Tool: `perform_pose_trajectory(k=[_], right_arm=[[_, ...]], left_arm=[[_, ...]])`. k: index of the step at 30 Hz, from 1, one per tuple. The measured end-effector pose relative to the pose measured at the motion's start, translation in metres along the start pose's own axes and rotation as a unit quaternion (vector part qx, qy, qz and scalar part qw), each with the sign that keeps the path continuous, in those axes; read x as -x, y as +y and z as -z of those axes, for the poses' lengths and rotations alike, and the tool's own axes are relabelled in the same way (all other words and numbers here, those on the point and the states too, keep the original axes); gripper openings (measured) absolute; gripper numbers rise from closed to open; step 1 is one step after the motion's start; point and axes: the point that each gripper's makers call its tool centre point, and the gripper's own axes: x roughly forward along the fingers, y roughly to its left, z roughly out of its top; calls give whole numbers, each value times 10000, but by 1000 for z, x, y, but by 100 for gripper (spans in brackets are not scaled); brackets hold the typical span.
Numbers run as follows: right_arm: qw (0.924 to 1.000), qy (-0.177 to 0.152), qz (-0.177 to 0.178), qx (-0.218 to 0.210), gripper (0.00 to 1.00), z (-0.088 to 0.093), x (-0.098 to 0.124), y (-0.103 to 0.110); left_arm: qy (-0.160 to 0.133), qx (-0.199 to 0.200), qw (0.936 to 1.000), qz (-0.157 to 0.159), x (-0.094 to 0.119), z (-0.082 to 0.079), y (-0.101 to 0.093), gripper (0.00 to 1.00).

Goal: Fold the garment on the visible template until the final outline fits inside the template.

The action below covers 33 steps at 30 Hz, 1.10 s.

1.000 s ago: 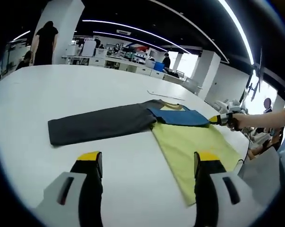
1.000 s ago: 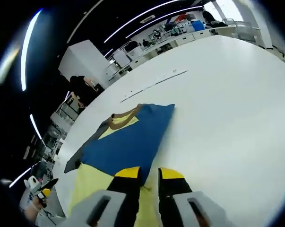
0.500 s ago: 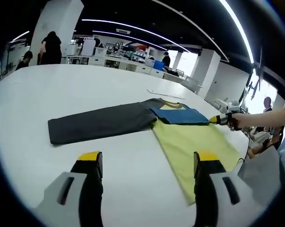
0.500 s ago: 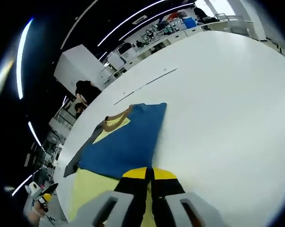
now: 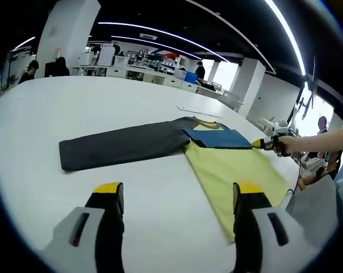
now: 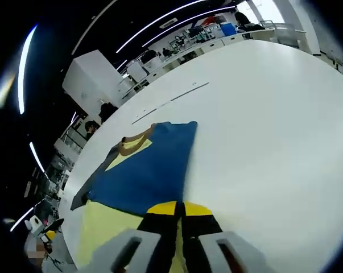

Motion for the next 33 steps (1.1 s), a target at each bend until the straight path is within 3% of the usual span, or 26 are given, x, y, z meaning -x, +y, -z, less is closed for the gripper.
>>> perform_pose_trajectory(k=[11, 14, 17, 19, 20, 26, 32, 33], right_arm=[[9999, -32, -2, 128, 0, -4, -4, 0], [9986, -166, -157, 472, 0, -7, -1, 4], [9958, -139, -479, 762, 16, -5, 3, 14], [9950, -157, -465, 865, 31, -4, 7, 15], [9914, -217, -613, 1134, 35, -5, 11, 21], [9842, -286, -625, 1629, 68, -5, 26, 26], [9775, -98, -636, 2007, 99, 13, 40, 25], [9764, -50, -620, 2068, 99, 16, 42, 24]], left_arm=[[8, -35, 10000, 24, -2, -3, -2, 76], [0, -25, 10000, 23, -2, -3, -2, 76], [-3, -42, 10000, 38, -2, -4, -3, 76], [3, -49, 10000, 44, -2, -4, -3, 76], [1, -49, 10000, 48, -2, -5, -3, 76], [-1, -26, 10000, 43, -3, -5, -1, 76], [49, -68, 9999, 67, -5, -4, 0, 76], [46, -64, 9999, 71, -5, -5, 0, 76]])
